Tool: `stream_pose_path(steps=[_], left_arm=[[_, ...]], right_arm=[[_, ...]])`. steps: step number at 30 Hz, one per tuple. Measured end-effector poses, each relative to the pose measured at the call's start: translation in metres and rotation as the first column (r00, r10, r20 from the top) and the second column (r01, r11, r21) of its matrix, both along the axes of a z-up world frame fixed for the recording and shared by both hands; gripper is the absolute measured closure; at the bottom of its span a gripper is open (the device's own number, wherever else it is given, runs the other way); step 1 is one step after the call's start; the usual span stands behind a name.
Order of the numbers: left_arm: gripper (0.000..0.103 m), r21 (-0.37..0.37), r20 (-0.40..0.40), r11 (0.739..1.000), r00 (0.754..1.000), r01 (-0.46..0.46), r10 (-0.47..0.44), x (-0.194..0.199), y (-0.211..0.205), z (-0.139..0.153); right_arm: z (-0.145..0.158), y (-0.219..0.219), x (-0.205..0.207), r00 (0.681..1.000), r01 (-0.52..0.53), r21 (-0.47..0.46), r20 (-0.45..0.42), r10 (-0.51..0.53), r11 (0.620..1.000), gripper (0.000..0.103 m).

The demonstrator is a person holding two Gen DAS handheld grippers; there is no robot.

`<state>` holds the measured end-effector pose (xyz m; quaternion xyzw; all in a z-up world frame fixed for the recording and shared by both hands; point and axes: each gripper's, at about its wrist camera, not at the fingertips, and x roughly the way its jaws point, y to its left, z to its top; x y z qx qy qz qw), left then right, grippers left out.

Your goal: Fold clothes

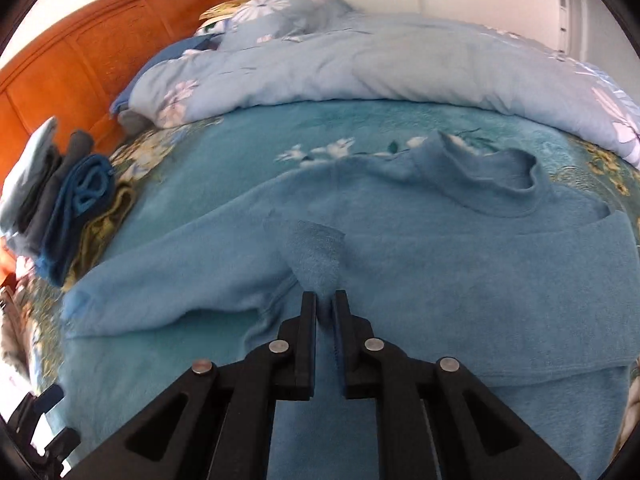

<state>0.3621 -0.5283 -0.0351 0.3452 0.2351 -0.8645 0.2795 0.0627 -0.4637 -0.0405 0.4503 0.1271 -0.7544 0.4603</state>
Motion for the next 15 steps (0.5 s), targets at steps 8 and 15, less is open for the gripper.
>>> stream_pose_path(steps=[8, 15], left_arm=[[0.022, 0.020, -0.119, 0.992, 0.985, 0.125, -0.122, -0.072, 0.001, 0.026], [0.022, 0.107, -0.173, 0.963, 0.958, 0.247, -0.227, -0.185, -0.029, 0.032]], right_arm=[[0.029, 0.060, -0.008, 1.000, -0.016, -0.144, 0.022, 0.020, 0.989, 0.068], [0.032, 0.145, -0.067, 0.971, 0.237, -0.160, 0.074, -0.228, 0.958, 0.066]])
